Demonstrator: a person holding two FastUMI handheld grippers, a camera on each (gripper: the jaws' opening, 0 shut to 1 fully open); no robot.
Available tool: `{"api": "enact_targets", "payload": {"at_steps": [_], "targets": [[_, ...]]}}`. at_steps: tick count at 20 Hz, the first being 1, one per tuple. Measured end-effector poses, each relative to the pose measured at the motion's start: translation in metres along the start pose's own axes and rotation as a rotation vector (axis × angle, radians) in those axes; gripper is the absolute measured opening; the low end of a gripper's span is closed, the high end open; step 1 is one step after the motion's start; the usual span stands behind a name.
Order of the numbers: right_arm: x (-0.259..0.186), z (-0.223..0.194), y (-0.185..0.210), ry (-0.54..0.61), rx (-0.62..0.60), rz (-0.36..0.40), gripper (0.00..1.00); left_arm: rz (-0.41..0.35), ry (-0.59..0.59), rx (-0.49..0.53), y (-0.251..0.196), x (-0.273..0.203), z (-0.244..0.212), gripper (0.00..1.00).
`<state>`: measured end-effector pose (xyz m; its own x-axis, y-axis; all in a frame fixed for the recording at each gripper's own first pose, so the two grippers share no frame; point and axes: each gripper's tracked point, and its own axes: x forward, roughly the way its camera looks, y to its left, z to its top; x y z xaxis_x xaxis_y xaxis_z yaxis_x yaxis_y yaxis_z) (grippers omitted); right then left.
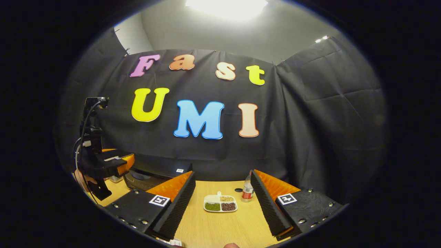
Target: Open the electric oven with the left hand, put the food in, and close the electric oven.
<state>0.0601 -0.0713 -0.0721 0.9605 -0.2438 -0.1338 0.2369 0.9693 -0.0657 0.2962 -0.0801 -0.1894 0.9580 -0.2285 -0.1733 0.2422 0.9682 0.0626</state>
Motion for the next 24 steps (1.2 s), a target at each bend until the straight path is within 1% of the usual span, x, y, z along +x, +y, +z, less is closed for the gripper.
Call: {"api": "enact_targets", "payload": {"at_steps": [3,4,7,8,9,10,12,13,14,16,19,23,24], "targets": [[0.005,-0.007,-0.001,0.030,-0.021,-0.036,0.98,-0.027,0.049,0.005,-0.002,0.032,-0.030,1.00],[0.005,-0.008,-0.001,0.037,-0.029,-0.044,0.98,-0.028,0.064,0.007,0.000,0.040,-0.038,0.98],[0.005,-0.010,0.000,0.053,-0.054,-0.066,0.98,-0.035,0.107,0.014,0.000,0.063,-0.063,0.99],[0.005,-0.011,0.000,0.057,-0.061,-0.069,0.98,-0.036,0.119,0.018,0.001,0.067,-0.071,1.00],[0.006,-0.011,0.001,0.061,-0.068,-0.070,0.98,-0.036,0.129,0.020,0.002,0.072,-0.077,0.98],[0.006,-0.011,0.001,0.064,-0.076,-0.072,0.98,-0.038,0.136,0.018,0.002,0.074,-0.082,1.00],[0.006,-0.013,0.002,0.073,-0.085,-0.070,0.98,-0.037,0.162,0.015,0.001,0.079,-0.095,0.99],[0.006,-0.013,0.003,0.076,-0.088,-0.067,0.98,-0.032,0.171,0.005,0.002,0.079,-0.099,1.00],[0.006,-0.013,0.002,0.078,-0.091,-0.066,0.98,-0.031,0.156,-0.012,0.002,0.082,-0.098,0.94],[0.005,-0.013,0.003,0.078,-0.093,-0.061,0.98,-0.024,0.157,-0.012,0.003,0.077,-0.098,0.99],[0.004,-0.011,0.002,0.077,-0.091,-0.057,0.98,-0.016,0.162,-0.014,0.002,0.066,-0.100,1.00],[0.002,-0.010,0.002,0.074,-0.085,-0.044,0.98,-0.005,0.164,-0.009,0.000,0.040,-0.109,1.00],[0.002,-0.011,0.002,0.074,-0.084,-0.037,0.98,-0.004,0.163,-0.009,-0.001,0.033,-0.111,0.99]]}}
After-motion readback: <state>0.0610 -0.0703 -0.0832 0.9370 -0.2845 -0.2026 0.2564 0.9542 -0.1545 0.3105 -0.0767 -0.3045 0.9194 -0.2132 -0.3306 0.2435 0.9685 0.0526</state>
